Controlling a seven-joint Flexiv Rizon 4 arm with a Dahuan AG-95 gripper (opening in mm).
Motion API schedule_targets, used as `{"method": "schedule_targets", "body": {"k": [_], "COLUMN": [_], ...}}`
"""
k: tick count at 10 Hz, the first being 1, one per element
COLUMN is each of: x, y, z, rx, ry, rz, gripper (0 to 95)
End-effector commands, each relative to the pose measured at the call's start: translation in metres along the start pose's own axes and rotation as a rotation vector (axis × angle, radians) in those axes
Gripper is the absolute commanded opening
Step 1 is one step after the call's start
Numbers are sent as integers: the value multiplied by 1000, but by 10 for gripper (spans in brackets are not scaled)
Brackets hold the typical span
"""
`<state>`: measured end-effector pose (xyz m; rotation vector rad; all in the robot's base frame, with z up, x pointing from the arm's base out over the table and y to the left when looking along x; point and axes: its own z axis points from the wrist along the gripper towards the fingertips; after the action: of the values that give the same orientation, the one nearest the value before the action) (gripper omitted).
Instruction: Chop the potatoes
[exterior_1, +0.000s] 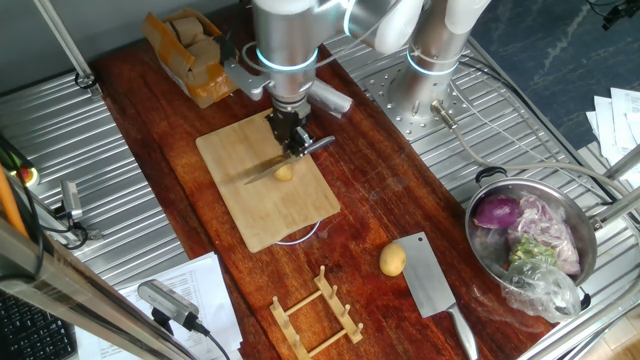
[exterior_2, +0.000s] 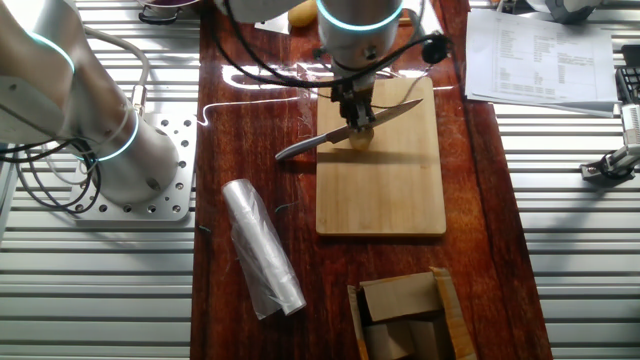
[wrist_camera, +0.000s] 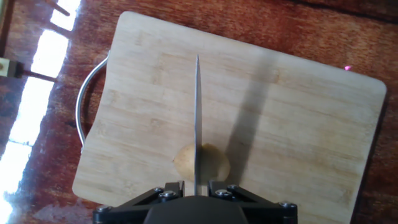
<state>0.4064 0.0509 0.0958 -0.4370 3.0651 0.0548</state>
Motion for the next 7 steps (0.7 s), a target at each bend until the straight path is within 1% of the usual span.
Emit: {"method": "schedule_targets", "body": {"k": [1,3,7], "x": [-1,0,0], "y": [-1,-2,-3], "z": [2,5,7], "rx": [-2,-4,-4], "ry": [1,-4,-3], "rz": [-1,-3,-5], "gripper": [380,380,380]}}
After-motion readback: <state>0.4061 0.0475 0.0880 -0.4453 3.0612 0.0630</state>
